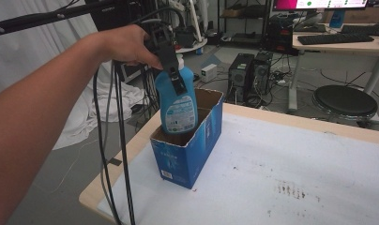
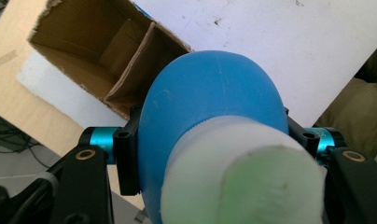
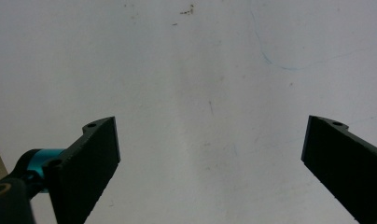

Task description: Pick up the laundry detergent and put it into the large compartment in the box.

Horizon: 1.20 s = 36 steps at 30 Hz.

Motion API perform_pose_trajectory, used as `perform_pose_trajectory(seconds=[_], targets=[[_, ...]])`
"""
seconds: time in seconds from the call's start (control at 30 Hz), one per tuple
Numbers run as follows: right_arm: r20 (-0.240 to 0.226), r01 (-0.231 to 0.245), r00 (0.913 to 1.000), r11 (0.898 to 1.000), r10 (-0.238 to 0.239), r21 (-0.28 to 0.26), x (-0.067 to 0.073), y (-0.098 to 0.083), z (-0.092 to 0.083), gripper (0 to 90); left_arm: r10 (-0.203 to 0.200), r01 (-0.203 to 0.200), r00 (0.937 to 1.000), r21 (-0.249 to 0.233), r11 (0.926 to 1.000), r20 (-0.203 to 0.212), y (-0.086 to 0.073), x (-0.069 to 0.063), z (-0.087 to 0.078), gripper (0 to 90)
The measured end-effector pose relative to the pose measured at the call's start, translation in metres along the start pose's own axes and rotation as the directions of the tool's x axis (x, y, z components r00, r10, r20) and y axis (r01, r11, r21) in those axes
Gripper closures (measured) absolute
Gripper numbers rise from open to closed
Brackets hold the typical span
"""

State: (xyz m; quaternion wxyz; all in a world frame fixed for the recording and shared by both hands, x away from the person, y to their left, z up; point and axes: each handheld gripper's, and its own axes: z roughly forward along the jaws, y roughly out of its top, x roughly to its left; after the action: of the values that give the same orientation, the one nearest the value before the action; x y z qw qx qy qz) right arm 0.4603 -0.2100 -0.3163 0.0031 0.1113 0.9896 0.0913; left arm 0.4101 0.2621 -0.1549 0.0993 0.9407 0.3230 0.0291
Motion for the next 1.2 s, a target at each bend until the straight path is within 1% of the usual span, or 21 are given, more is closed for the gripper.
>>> perform_pose_trajectory(seconds=[0.03, 0.17, 0.2, 0.23, 0.3, 0.33, 0.37, 0.43, 0.47, 0.5, 0.57, 0.67, 0.7, 0.73, 0.8, 1.0, 1.03, 1.07, 1.2], targets=[[-0.001, -0.008, 1.0, 1.0, 0.008, 0.002, 0.0, 0.0, 0.001, 3.4, 0.008, -0.008, 1.0, 0.001, 1.0, 0.004, -0.001, 0.001, 0.008, 38.0], [-0.005, 0.001, 1.0, 1.0, -0.001, 0.005, 0.0, 0.002, 0.003, 3.4, 0.018, -0.018, 0.9998, 0.021, 0.9996, -0.002, 0.0, 0.001, 0.028, 38.0], [-0.008, -0.006, 1.0, 1.0, 0.006, 0.008, 0.001, 0.003, 0.003, 3.4, 0.018, -0.018, 0.9998, 0.021, 0.9996, -0.002, 0.0, 0.001, 0.028, 38.0], [-0.003, 0.002, 1.0, 1.0, -0.002, 0.007, 0.0, 0.003, 0.004, 3.4, 0.021, -0.022, 0.9998, 0.03, 0.9993, 0.004, -0.001, 0.002, 0.038, 38.0], [-0.006, 0.005, 1.0, 1.0, -0.005, 0.009, 0.0, 0.003, 0.005, 3.4, 0.025, -0.025, 0.9996, 0.032, 0.9992, 0.016, -0.001, 0.003, 0.048, 38.0], [-0.007, -0.002, 1.0, 1.0, 0.002, 0.01, 0.001, 0.004, 0.005, 3.4, 0.029, -0.03, 0.9994, 0.036, 0.9989, 0.018, -0.002, 0.003, 0.054, 38.0], [-0.007, -0.002, 1.0, 1.0, 0.002, 0.01, 0.001, 0.004, 0.005, 3.4, 0.029, -0.03, 0.9994, 0.036, 0.9989, 0.018, -0.002, 0.003, 0.054, 38.0], [-0.008, 0.005, 1.0, 1.0, -0.004, 0.017, 0.0, 0.004, 0.007, 3.4, 0.026, -0.027, 0.9992, 0.058, 0.9979, 0.029, -0.003, 0.005, 0.069, 38.0], [-0.008, 0.005, 1.0, 1.0, -0.004, 0.017, 0.0, 0.004, 0.007, 3.4, 0.026, -0.027, 0.9992, 0.058, 0.9979, 0.029, -0.003, 0.005, 0.069, 38.0], [-0.008, 0.002, 1.0, 1.0, -0.002, 0.021, 0.0, 0.004, 0.007, 3.4, 0.025, -0.027, 0.9991, 0.069, 0.9972, 0.033, -0.004, 0.006, 0.075, 38.0], [-0.01, -0.004, 0.9999, 1.0, 0.004, 0.013, -0.001, 0.003, 0.007, 3.4, 0.027, -0.03, 0.9991, 0.073, 0.9969, 0.032, -0.005, 0.007, 0.084, 38.0], [-0.008, 0.001, 1.0, 1.0, -0.001, 0.019, -0.002, 0.002, 0.007, 3.4, 0.027, -0.028, 0.9994, 0.079, 0.9965, 0.021, -0.007, 0.007, 0.098, 37.9], [-0.008, 0.001, 1.0, 1.0, -0.001, 0.019, -0.002, 0.002, 0.007, 3.4, 0.027, -0.028, 0.9994, 0.079, 0.9965, 0.021, -0.007, 0.007, 0.098, 38.0], [-0.008, -0.003, 1.0, 1.0, 0.003, 0.022, -0.002, 0.001, 0.007, 3.4, 0.026, -0.027, 0.9995, 0.089, 0.9957, 0.018, -0.008, 0.007, 0.102, 38.0], [-0.011, -0.01, 0.9999, 1.0, 0.01, 0.019, -0.002, 0.001, 0.007, 3.4, 0.028, -0.029, 0.9995, 0.093, 0.9952, 0.015, -0.01, 0.007, 0.11, 38.0], [-0.012, -0.009, 0.9999, 1.0, 0.009, 0.018, -0.004, 0.0, 0.008, 3.4, 0.036, -0.038, 0.9991, 0.107, 0.9936, 0.021, -0.012, 0.007, 0.122, 37.9], [-0.012, -0.003, 0.9999, 1.0, 0.003, 0.018, -0.004, 0.0, 0.009, 3.4, 0.036, -0.038, 0.9992, 0.109, 0.9933, 0.02, -0.012, 0.007, 0.124, 37.9], [-0.015, -0.005, 0.9999, 1.0, 0.005, 0.017, -0.004, 0.0, 0.009, 3.4, 0.028, -0.03, 0.9994, 0.105, 0.994, 0.019, -0.012, 0.006, 0.126, 38.0], [-0.018, -0.004, 0.9998, 1.0, 0.004, 0.016, -0.003, 0.0, 0.011, 3.4, 0.023, -0.025, 0.9995, 0.116, 0.9929, 0.023, -0.012, 0.006, 0.131, 37.9]])
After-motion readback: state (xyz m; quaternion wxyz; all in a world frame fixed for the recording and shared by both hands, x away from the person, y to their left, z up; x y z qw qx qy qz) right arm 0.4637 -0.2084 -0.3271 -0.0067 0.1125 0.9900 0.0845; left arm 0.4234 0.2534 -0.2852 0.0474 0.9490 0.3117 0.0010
